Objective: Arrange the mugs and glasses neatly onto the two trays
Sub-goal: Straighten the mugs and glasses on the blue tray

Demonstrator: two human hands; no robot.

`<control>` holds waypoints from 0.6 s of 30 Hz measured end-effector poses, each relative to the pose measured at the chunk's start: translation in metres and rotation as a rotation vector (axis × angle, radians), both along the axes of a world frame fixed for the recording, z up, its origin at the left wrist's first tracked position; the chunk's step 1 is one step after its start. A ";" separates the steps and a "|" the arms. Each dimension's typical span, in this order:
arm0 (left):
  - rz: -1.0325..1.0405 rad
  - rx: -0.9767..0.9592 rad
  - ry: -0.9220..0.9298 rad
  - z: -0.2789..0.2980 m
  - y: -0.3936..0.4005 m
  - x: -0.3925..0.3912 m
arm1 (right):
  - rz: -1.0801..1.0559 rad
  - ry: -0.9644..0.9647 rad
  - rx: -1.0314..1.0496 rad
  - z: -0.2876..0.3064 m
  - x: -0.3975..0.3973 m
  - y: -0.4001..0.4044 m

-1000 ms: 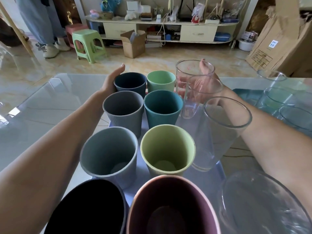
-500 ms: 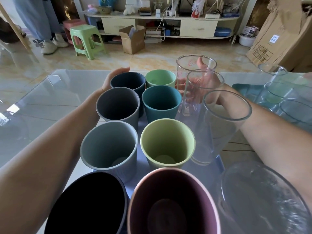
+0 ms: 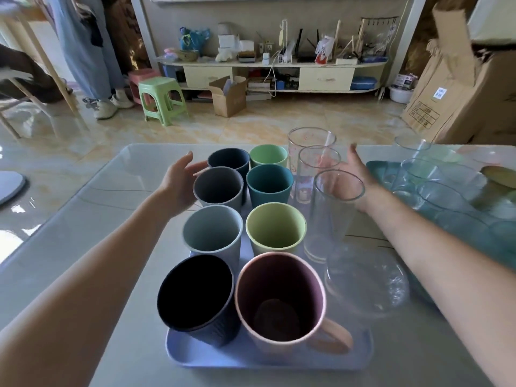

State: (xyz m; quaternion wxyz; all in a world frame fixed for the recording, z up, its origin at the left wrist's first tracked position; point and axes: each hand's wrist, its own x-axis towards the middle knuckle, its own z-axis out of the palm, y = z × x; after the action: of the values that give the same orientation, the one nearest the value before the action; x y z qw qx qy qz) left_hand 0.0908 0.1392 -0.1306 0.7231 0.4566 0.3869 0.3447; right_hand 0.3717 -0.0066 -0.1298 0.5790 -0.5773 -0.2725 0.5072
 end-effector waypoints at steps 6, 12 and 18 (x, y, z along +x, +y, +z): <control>0.035 0.004 0.009 0.008 -0.062 -0.049 | -0.261 -0.019 0.093 0.012 -0.032 -0.076; 0.541 0.109 -0.200 0.012 -0.165 -0.074 | -0.534 -0.054 0.245 0.015 -0.090 -0.152; 0.711 0.257 -0.099 -0.026 -0.249 -0.064 | -0.833 -0.375 0.300 -0.027 -0.204 -0.210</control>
State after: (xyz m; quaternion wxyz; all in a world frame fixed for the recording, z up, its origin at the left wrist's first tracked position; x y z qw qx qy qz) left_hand 0.0270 -0.1099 -0.1568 0.5128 0.3638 0.4395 0.6415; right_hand 0.1673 -0.2163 -0.1568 0.7507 -0.6290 -0.1880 0.0743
